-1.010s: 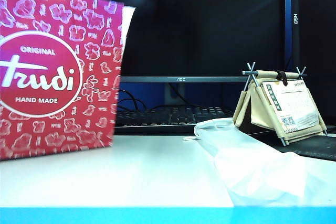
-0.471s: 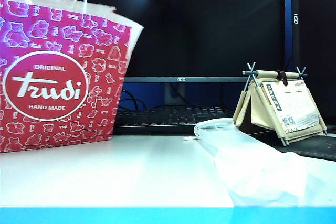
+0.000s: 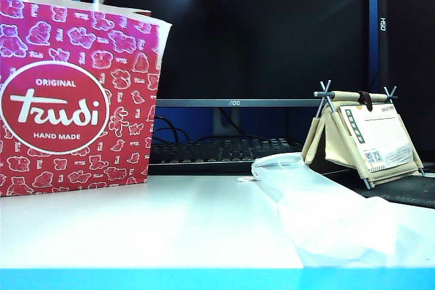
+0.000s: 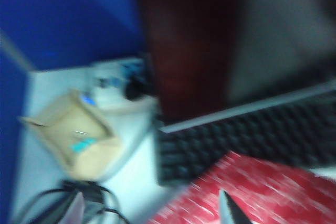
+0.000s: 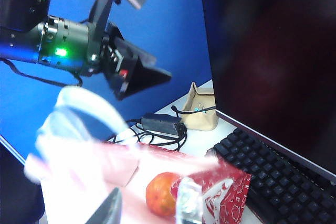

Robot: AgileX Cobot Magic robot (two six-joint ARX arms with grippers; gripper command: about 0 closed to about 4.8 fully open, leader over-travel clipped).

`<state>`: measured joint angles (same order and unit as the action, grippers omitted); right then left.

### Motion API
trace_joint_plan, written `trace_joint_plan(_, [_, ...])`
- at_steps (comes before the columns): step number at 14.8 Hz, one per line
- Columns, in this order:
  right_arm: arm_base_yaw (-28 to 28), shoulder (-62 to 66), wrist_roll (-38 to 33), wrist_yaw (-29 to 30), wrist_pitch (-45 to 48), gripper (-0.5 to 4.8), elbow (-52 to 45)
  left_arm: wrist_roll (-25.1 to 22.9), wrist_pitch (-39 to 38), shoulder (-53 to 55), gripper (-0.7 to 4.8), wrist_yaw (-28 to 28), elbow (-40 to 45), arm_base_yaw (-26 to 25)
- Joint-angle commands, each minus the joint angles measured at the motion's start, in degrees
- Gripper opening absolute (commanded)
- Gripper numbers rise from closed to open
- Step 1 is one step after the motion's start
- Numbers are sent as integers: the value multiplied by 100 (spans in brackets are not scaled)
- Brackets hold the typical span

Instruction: Open the paper bag and put two oranges into the paper bag.

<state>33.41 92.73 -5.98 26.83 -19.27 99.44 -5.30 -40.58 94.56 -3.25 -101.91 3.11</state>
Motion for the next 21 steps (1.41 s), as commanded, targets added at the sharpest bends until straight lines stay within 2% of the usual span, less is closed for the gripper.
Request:
trace_joint_plan(1, [2, -52, 17, 24, 118, 138, 17, 37, 214, -11, 336, 332, -22, -42])
trace_joint_plan(2, [2, -52, 20, 15, 116, 138, 17, 267, 214, -11, 326, 326, -22, -116])
trace_joint_plan(3, [2, -48, -15, -37, -15, 138, 17, 468, 166, -11, 211, 295, -22, -168])
trace_joint_plan(4, [2, -48, -37, 26, -531, 138, 15, 472, 39, -11, 107, 214, -22, -236])
trace_joint_plan(5, [17, -48, 446, 17, -1779, 149, -63, 378, -225, -11, 38, 33, -22, -295])
trace_joint_plan(6, [33, -52, 824, 13, -2332, 148, -267, 197, -448, -11, 17, 24, -20, -295])
trace_joint_plan(8, [35, -138, 721, 144, -2208, 148, -901, 59, -490, -11, 17, 68, -20, -376])
trace_joint_plan(9, [35, -175, 584, 391, -2013, 147, -1231, 68, -474, -11, 18, -136, -20, -442])
trace_joint_plan(11, [35, -177, 428, 1167, -2264, 147, -1731, 107, -505, -11, 18, -573, -20, -588])
trace_joint_plan(13, [39, -273, 533, 1967, -2824, 148, -2271, 50, -629, -13, 18, -603, -20, -660])
trace_joint_plan(15, [50, -702, 527, 2470, -3554, 148, -2754, -317, -946, -11, 21, -590, -20, -715])
trace_joint_plan(16, [50, -907, 417, 2855, -3766, 148, -2889, -319, -968, -11, 21, -579, -20, -723])
trace_joint_plan(17, [83, -1097, 164, 3425, -3740, 148, -3042, -321, -970, -11, 21, -579, -20, -723])
trace_joint_plan(18, [205, -1217, -186, 3744, -3560, 148, -3202, -321, -981, -11, 21, -579, -20, -723])
trace_joint_plan(20, [584, -1259, -540, 3595, -3289, 148, -3556, -326, -1078, -11, 21, -581, -20, -719])
trace_joint_plan(21, [979, -1215, -1132, 3565, -2555, 148, -3978, -328, -1165, -11, 21, -579, -20, -721])
